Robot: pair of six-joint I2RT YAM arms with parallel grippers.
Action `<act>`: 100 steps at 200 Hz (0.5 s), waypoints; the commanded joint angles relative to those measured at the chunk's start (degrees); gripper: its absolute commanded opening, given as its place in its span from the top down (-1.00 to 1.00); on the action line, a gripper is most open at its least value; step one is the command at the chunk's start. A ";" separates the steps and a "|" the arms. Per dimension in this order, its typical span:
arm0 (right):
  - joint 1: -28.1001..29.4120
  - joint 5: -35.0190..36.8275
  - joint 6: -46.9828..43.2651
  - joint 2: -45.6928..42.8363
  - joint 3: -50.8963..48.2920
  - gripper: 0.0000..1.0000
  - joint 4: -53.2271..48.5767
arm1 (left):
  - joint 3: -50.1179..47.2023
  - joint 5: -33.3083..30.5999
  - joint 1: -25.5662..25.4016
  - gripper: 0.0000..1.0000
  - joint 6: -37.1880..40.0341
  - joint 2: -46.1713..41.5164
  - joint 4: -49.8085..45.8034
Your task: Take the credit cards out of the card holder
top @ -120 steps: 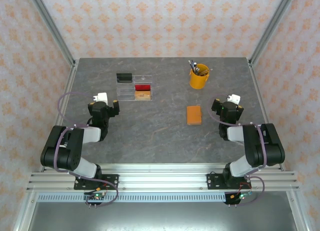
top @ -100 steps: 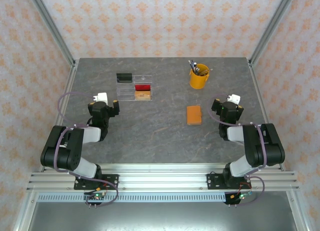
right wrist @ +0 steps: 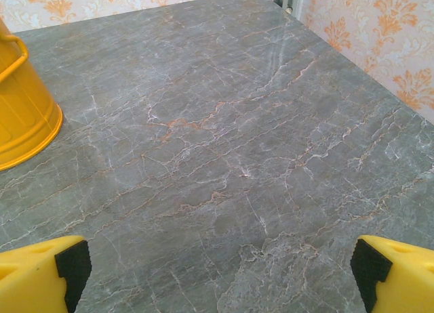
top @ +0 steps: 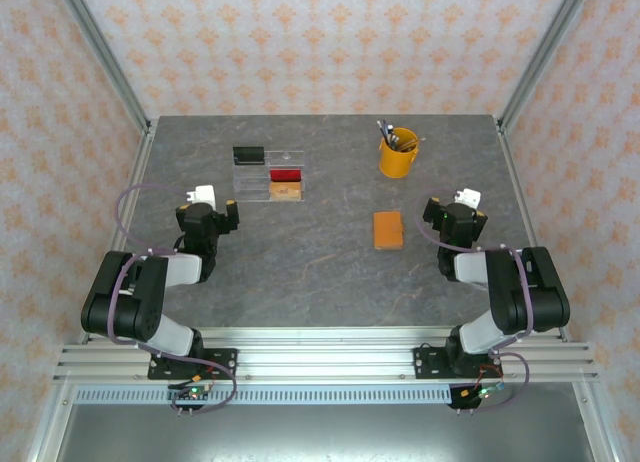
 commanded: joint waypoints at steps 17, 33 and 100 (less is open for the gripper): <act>-0.17 1.14 0.83 -0.03 0.80 -1.00 0.55 | 1.12 0.11 0.24 -1.00 0.31 0.30 0.65; -0.19 0.91 0.72 -0.18 0.25 -1.00 1.65 | 0.83 -0.02 0.27 -1.00 0.23 0.06 1.15; -0.11 4.52 2.71 -14.00 -1.21 -0.99 -7.48 | 7.98 -2.85 0.19 -1.00 -4.31 -13.84 -21.46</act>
